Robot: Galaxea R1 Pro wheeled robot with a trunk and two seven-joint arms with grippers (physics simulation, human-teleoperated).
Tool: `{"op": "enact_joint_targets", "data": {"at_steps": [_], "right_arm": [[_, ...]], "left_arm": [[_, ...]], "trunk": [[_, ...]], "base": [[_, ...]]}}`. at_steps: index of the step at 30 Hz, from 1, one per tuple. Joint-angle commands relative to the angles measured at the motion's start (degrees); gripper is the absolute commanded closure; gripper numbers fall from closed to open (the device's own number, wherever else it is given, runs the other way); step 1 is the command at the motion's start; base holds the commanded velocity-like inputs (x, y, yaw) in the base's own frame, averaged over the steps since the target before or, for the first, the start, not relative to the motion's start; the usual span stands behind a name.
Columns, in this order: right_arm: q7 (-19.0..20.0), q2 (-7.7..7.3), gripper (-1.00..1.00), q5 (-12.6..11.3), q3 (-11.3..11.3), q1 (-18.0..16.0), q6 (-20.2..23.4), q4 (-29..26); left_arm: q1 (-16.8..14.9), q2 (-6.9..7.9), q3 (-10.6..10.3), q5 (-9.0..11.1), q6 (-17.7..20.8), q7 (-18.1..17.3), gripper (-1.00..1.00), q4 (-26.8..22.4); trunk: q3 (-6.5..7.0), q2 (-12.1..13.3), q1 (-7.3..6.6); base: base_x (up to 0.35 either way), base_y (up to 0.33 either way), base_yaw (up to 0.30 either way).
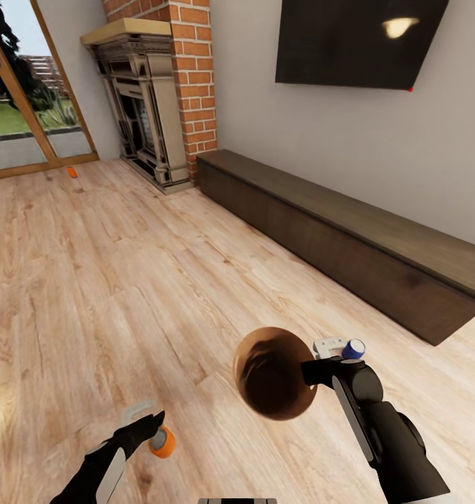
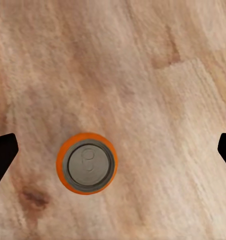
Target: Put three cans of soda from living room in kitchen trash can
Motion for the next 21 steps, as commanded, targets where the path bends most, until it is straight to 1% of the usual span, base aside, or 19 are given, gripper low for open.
{"op": "enact_joint_targets", "data": {"at_steps": [1,5,8,16,21], "right_arm": [[0.26,0.01,1.0,-0.89,0.01,-0.02,0.0,0.0],[0.26,0.01,1.0,-0.89,-0.01,0.01,0.0,0.06],[0.26,0.01,1.0,-0.89,-0.01,-0.01,0.0,0.06],[0.26,0.01,1.0,-0.89,0.06,0.0,0.0,0.07],[0.26,0.01,1.0,-0.89,0.06,-0.02,0.0,0.07]], "left_arm": [[0.0,0.01,0.0,0.0,-0.01,0.0,-1.0,0.0],[0.0,0.05,-0.01,0.0,-0.03,-0.01,-1.0,-0.01],[0.0,0.06,-0.06,0.0,-0.03,0.0,-1.0,-0.04],[0.0,0.94,0.0,-0.01,-0.09,0.0,-1.0,-0.02],[0.0,1.16,0.0,-0.05,-0.12,0.0,-1.0,-0.04]], "trunk": [[0.01,0.0,0.0],[0.01,0.0,0.0],[0.01,0.0,0.0],[-0.02,0.0,0.0],[-0.33,0.0,0.0]], "base": [[0.059,0.0,0.0],[0.234,0.0,0.0],[0.123,0.0,0.0],[0.033,0.0,0.0],[0.003,0.0,0.0]]}}
